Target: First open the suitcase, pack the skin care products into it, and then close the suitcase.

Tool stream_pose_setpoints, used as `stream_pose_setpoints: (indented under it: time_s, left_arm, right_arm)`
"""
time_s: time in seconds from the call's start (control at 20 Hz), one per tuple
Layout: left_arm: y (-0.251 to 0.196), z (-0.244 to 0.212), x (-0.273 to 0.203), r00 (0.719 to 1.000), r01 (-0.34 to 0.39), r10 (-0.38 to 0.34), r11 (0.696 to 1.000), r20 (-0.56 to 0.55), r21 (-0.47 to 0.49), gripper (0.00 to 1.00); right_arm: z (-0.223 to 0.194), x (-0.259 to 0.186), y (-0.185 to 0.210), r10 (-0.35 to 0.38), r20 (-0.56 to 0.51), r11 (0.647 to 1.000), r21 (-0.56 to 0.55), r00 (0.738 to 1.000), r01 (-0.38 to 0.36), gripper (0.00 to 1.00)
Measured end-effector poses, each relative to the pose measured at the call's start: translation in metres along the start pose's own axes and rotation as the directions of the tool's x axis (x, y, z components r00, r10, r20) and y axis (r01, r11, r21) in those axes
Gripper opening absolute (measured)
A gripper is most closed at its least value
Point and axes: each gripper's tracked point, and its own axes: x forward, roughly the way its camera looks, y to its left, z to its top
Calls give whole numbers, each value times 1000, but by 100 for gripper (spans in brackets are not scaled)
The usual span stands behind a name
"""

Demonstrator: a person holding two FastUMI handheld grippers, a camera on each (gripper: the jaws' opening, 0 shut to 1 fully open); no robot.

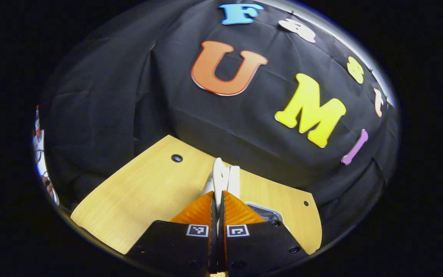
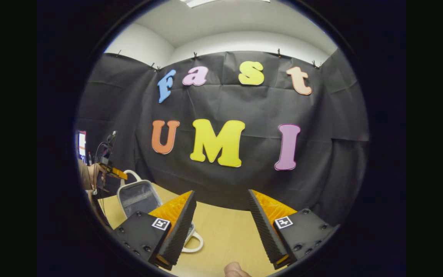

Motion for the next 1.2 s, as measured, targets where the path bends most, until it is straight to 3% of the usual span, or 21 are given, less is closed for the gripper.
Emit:
stream_pose_setpoints:
  time_s: [0.15,0.3,0.75,1.0,1.2]
  left_arm:
    - [-42,-9,-8,1000,26,-26,999,-1,47,3]
    - [-86,-20,-13,996,93,-93,995,-9,32,3]
    - [-208,-104,3,960,246,-231,966,-160,84,4]
    - [-250,-173,26,926,286,-221,940,-305,186,3]
    - [-268,-213,46,901,307,-159,891,-404,335,4]
  right_arm:
    - [-5,-4,-5,22,-3,1000,10,1000,-22,80]
    - [-13,-10,-13,26,-19,999,27,999,-26,80]
    - [-32,-21,-33,26,-53,998,52,998,-23,80]
    - [-41,-24,-48,5,-69,998,59,998,-1,80]
    - [-49,-27,-64,-34,-86,997,65,996,40,78]
